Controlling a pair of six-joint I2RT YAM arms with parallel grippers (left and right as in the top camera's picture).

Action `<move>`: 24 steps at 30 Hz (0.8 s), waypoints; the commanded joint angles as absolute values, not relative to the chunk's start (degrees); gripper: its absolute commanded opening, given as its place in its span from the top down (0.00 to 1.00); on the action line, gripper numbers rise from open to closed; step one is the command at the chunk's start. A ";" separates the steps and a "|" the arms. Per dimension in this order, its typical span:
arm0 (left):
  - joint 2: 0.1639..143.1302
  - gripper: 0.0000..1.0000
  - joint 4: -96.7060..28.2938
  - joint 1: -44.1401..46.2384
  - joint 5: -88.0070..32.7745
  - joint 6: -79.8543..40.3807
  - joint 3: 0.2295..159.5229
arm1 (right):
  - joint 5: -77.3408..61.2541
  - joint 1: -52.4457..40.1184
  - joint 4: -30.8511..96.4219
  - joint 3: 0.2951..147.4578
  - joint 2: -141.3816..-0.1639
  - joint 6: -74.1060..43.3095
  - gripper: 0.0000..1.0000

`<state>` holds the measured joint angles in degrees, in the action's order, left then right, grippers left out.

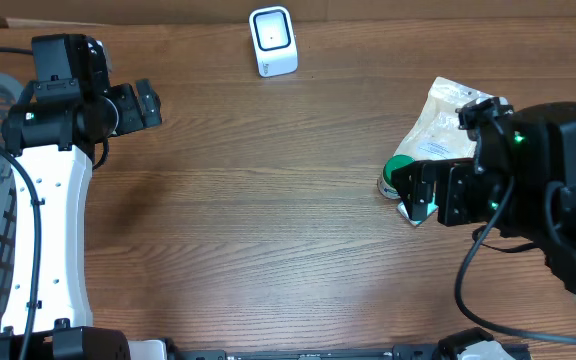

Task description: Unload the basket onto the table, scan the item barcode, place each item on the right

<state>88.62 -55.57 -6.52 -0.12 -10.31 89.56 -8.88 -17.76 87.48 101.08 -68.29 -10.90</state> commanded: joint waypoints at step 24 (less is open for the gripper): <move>88.38 0.00 -55.48 -6.72 0.58 -9.39 90.26 | -12.73 -12.34 7.94 19.03 -12.23 -9.15 0.00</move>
